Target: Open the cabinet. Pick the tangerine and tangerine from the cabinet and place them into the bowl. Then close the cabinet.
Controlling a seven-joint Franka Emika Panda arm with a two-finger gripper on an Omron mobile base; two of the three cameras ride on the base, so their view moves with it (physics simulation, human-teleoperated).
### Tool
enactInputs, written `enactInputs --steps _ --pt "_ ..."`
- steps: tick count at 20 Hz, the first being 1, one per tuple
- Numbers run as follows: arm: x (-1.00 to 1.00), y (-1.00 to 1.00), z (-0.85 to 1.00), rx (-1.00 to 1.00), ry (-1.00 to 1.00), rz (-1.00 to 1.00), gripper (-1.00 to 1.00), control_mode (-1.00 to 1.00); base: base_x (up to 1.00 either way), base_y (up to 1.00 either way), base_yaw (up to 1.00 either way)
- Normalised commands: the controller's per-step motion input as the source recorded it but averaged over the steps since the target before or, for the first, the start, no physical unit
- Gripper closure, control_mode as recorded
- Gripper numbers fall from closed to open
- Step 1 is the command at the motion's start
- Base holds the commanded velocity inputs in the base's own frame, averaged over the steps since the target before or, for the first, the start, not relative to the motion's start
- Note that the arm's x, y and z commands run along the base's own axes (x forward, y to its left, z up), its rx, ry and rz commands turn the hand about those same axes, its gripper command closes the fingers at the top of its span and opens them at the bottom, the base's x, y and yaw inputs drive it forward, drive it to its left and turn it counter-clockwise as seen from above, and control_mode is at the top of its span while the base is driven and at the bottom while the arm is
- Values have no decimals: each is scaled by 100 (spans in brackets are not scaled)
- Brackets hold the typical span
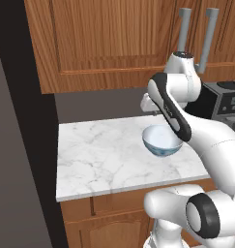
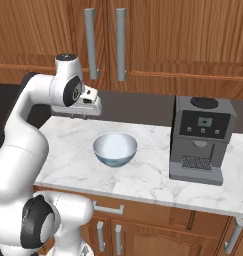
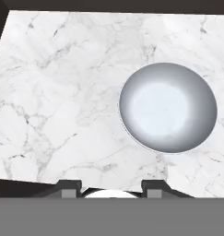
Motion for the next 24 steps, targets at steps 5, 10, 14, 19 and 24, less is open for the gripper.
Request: enactInputs --steps 5,10,14,19,24 --pt "-11 -23 23 11 -13 0 -100 -100 0 0 0" --pt "-39 -32 55 19 -45 0 -100 -100 0 0 0" --pt "-35 -16 54 11 -49 0 -100 -100 0 0 0" --pt "-34 -3 38 4 -45 0 -100 -100 0 0 0" --pt "-43 0 13 0 -38 0 -100 -100 0 0 0"
